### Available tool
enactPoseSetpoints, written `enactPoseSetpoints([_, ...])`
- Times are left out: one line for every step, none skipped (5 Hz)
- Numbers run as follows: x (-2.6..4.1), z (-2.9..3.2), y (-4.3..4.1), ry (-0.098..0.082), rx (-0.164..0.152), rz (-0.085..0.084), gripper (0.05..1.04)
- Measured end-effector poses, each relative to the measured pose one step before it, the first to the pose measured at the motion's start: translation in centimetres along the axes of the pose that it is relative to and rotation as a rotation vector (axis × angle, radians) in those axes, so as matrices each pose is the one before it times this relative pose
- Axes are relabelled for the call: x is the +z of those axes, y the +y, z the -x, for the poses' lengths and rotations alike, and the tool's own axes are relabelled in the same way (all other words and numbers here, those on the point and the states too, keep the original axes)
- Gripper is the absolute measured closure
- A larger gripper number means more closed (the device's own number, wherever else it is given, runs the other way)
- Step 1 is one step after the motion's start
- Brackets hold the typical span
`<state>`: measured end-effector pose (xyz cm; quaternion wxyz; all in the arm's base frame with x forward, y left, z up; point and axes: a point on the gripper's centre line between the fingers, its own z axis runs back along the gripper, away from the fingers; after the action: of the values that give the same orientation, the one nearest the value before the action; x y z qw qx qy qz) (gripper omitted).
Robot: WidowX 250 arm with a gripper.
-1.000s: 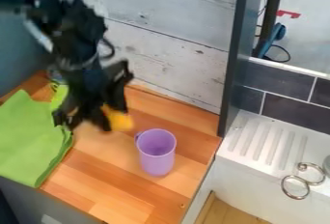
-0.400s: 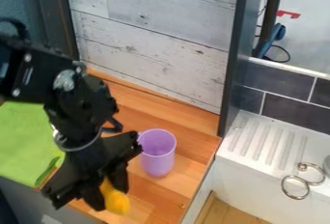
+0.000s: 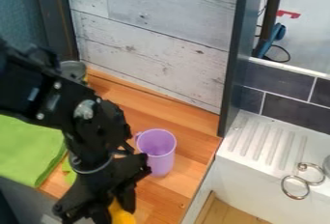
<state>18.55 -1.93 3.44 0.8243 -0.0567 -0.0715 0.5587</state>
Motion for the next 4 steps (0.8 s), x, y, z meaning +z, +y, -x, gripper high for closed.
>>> enactPoseSetpoints([-0.950,-0.557,-0.625,0.0481,0.0362,0.0504,0.714])
enactPoseSetpoints([-0.668,-0.168,-0.122,0.0229,0.0358,0.0126,0.647])
enactPoseSetpoints([-0.016,-0.421,0.246,-0.0189,0.0598,-0.0079,0.366])
enactPoseSetpoints([1.170,-0.834,0.330,-0.0612,0.0581,-0.0047,0.089])
